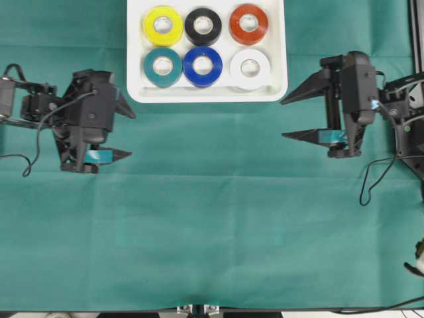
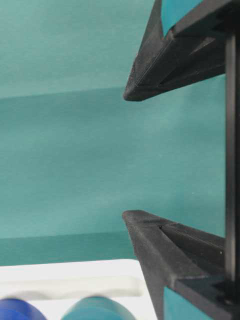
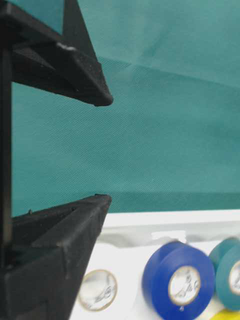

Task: Put the tape alternately from left to right into the white case.

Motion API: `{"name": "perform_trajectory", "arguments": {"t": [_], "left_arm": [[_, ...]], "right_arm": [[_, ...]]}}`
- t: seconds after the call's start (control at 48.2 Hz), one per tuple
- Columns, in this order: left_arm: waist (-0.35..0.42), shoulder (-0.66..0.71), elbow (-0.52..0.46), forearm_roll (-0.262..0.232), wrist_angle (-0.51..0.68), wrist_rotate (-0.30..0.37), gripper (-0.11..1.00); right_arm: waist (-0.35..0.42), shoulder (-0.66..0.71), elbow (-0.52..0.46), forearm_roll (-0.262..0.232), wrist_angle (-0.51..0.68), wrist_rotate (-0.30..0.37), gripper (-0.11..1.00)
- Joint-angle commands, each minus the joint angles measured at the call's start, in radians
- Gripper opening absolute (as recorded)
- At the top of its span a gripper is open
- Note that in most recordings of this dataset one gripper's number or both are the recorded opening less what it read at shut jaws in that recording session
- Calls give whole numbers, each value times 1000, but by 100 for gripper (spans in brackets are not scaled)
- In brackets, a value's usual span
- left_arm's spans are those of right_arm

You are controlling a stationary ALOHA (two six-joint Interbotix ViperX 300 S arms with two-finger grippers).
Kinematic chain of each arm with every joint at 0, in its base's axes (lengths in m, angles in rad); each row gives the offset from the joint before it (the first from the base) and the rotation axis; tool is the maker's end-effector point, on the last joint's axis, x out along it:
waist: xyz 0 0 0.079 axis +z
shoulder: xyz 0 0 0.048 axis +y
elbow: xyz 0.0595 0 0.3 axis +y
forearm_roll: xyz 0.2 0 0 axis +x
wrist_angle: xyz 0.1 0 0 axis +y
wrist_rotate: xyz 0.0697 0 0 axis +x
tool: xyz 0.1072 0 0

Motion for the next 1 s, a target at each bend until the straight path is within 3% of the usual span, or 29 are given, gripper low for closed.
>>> {"name": "perform_trajectory", "arguments": {"t": [0.0, 0.602, 0.975], "left_arm": [[9, -41, 11, -3, -20, 2, 52], [26, -244, 163, -2, -75, 3, 52], [40, -387, 256, -2, -126, 6, 52]], "right_arm": [[3, -44, 3, 3, 18, 2, 79], [3, -364, 149, 11, 89, 8, 79], [3, -483, 206, 14, 130, 34, 79]]}}
